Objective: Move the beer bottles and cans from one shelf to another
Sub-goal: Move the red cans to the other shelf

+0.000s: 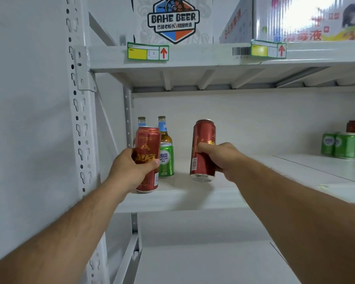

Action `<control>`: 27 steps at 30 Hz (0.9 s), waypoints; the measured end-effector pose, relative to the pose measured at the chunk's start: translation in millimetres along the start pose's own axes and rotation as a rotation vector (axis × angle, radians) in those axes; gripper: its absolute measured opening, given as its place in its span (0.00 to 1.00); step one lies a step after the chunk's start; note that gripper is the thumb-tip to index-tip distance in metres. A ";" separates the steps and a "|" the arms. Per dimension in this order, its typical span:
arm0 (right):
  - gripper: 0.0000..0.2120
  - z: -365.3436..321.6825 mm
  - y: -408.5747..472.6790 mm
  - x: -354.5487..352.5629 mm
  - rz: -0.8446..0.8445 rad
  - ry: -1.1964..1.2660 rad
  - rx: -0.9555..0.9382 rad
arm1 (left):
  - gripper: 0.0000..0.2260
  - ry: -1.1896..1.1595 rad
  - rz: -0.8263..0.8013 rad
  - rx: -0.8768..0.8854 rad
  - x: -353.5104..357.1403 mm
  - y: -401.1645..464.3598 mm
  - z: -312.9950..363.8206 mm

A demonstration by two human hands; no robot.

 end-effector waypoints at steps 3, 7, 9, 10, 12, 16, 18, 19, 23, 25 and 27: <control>0.16 -6.0 -4.0 -17.3 0.028 -0.023 -0.064 | 0.20 -0.013 -0.062 0.008 17.3 -3.0 6.5; 0.07 -17.1 -14.1 -38.0 0.053 -0.085 -0.151 | 0.18 -0.055 -0.137 0.014 47.0 -9.7 18.4; 0.08 -20.9 -18.0 -50.7 0.073 -0.099 -0.180 | 0.21 -0.056 -0.153 0.021 63.8 -15.0 27.1; 0.09 -22.4 -19.7 -58.0 0.084 -0.098 -0.192 | 0.22 -0.062 -0.161 0.029 72.3 -18.0 31.9; 0.10 -24.5 -23.7 -74.0 0.098 -0.102 -0.204 | 0.23 -0.078 -0.188 0.038 91.6 -25.1 41.4; 0.17 -24.4 -33.2 -112.3 0.105 -0.092 -0.200 | 0.21 -0.093 -0.231 0.058 133.0 -42.2 61.2; 0.19 -24.0 -38.1 -139.6 0.120 -0.096 -0.201 | 0.22 -0.090 -0.244 0.079 156.2 -53.4 74.0; 0.20 -24.4 -40.6 -154.6 0.126 -0.106 -0.203 | 0.23 -0.082 -0.248 0.086 168.7 -59.5 81.2; 0.17 -24.6 -51.4 -223.0 0.163 -0.133 -0.219 | 0.24 -0.105 -0.281 0.101 223.8 -86.4 110.9; 0.16 -23.5 -58.7 -258.6 0.176 -0.137 -0.223 | 0.24 -0.120 -0.308 0.107 254.0 -100.3 124.1; 0.18 -21.2 -66.8 -294.9 0.200 -0.144 -0.219 | 0.24 -0.137 -0.331 0.114 283.7 -115.1 137.6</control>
Point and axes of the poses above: each hand's wrist, its own y-axis towards the middle knuckle, its own x-axis out of the palm, z = x × y, the point moved 9 cm from there along y, towards the middle knuckle, and after that the axes turned 6 degrees about -x, right-handed, at the moved point
